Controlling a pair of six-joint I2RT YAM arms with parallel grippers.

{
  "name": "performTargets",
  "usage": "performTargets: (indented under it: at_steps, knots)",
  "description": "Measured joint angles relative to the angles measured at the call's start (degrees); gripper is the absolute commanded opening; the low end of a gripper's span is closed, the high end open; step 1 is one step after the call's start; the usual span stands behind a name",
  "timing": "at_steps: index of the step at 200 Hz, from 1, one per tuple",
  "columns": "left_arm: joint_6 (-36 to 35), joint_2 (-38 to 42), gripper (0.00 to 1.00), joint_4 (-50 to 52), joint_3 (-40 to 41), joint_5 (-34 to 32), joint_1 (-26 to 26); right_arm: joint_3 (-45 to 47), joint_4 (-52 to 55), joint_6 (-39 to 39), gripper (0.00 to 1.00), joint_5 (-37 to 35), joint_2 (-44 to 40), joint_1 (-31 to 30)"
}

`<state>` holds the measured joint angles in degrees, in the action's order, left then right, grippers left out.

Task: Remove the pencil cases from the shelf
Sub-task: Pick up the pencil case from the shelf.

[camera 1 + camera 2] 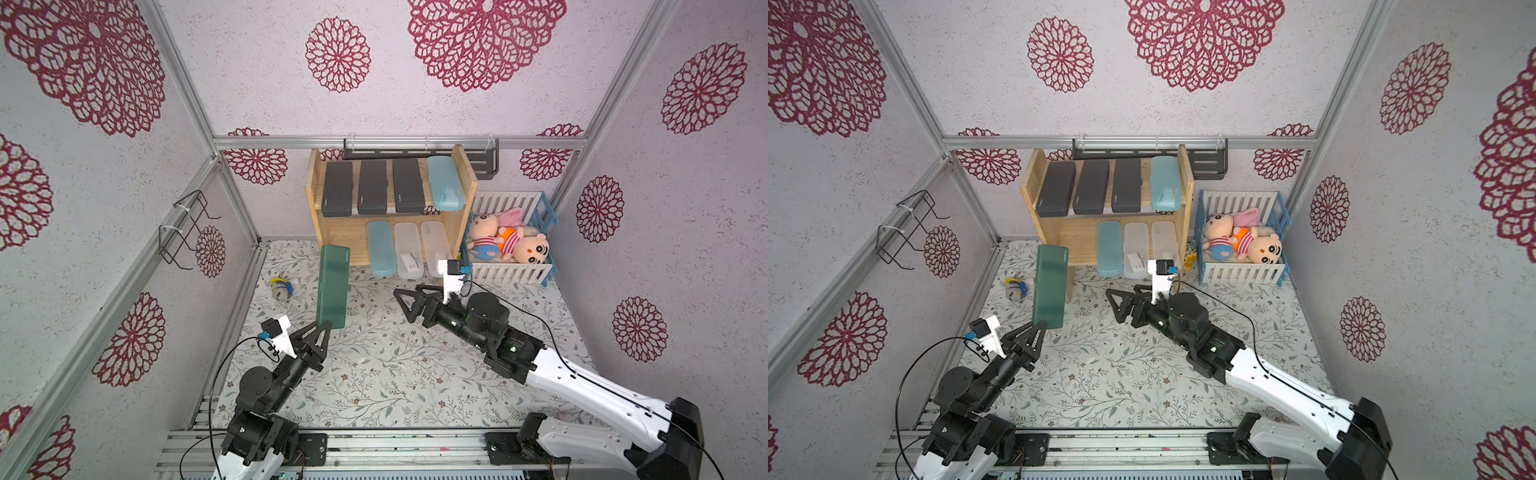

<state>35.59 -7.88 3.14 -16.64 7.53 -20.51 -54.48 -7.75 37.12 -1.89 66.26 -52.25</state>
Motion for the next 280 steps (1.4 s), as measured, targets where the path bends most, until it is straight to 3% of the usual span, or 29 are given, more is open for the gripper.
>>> performTargets:
  at_steps: [54, 115, 182, 221, 249, 256, 265, 280]
  knots:
    - [-1.36, 1.75, 0.00, 5.38, 0.02, -1.07, -0.35, -11.08, -4.15, 1.51, 0.99, -2.86, 14.40, -8.35]
    - [-1.77, 3.85, 0.00, 6.47, 0.00, -2.29, -0.46, -24.13, 1.07, 2.58, 0.99, -6.54, 26.84, -9.42]
    - [-1.88, 5.40, 0.00, 8.46, 0.00, -2.86, -0.50, -30.36, 3.37, 3.17, 0.98, -6.84, 33.38, -9.79]
    - [-2.03, 5.40, 0.00, 8.48, 0.00, -2.97, -0.52, -33.44, 5.84, 3.63, 0.85, -6.27, 35.45, -9.94]
    - [-2.21, 5.40, 0.00, 8.96, 0.00, -3.13, -0.52, -34.05, 6.38, 4.46, 0.61, -5.77, 36.15, -9.94]
    - [-2.21, 5.42, 0.13, 9.03, 0.00, -3.15, -0.55, -34.05, 6.49, 4.52, 0.57, -5.77, 36.15, -9.94]
    - [-2.40, 5.40, 0.42, 9.07, 0.00, -3.26, -0.59, -34.05, 6.67, 4.52, 0.56, -5.77, 36.15, -9.92]
    - [-2.58, 5.40, 0.77, 8.72, -0.02, -3.58, -0.61, -34.05, 8.37, 3.87, 0.55, -5.79, 36.13, -9.86]
